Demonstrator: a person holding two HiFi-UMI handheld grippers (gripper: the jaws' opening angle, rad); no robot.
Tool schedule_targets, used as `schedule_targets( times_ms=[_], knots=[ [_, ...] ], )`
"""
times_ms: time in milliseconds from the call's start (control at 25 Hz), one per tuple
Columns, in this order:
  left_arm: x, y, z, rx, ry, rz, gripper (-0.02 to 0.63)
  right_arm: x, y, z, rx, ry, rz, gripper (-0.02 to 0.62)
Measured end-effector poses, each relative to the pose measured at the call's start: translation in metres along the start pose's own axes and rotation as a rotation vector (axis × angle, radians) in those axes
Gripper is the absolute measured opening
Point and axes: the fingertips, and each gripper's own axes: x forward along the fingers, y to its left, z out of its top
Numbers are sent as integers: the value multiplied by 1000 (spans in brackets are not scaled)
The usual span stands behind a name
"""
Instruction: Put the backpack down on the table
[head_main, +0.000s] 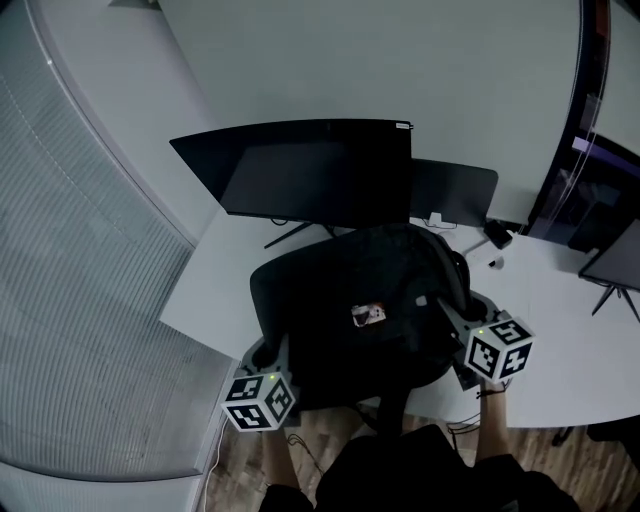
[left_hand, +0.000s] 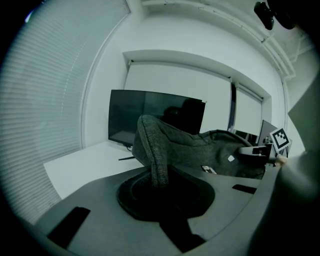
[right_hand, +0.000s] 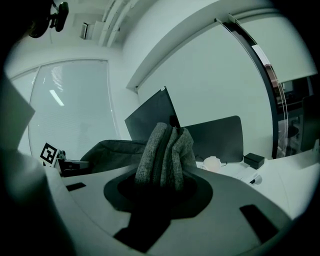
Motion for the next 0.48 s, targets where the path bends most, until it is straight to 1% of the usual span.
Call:
schedule_targets(
  times_ms=[160, 480],
  knots=[
    [15, 12, -5, -10, 28, 0, 43, 19, -4, -7, 19, 25, 0, 110],
    [49, 39, -33, -56, 112, 0, 43, 61, -12, -30, 35, 104, -8, 110]
  ],
)
